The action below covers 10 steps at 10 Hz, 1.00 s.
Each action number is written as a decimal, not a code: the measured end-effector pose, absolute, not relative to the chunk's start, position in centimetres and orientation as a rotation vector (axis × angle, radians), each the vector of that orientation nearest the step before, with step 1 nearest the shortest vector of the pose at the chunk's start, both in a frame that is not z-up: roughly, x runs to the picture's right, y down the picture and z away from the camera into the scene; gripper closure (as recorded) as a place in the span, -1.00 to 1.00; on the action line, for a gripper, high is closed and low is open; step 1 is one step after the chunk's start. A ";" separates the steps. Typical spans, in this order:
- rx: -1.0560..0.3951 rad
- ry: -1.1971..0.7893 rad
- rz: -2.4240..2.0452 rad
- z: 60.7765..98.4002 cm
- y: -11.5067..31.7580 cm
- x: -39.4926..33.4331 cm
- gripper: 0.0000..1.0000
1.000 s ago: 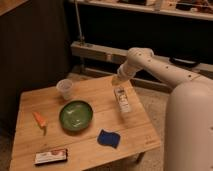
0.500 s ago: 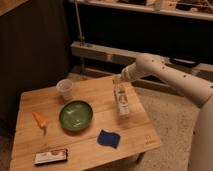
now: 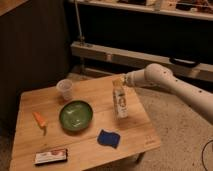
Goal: Stand the bottle upright
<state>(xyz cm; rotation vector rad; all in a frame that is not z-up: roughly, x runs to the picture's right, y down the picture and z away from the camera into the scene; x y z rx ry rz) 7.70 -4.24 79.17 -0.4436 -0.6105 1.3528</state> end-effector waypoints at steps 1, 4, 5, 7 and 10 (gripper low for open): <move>-0.393 -0.697 1.369 78.5 -4.2 7.8 1.00; -0.277 -0.875 1.341 76.9 -5.0 6.6 1.00; -0.253 -0.896 1.317 76.7 -5.2 6.2 1.00; -0.225 -0.916 1.269 76.7 -5.0 5.2 1.00; -0.153 -0.916 1.207 77.6 -4.2 4.6 1.00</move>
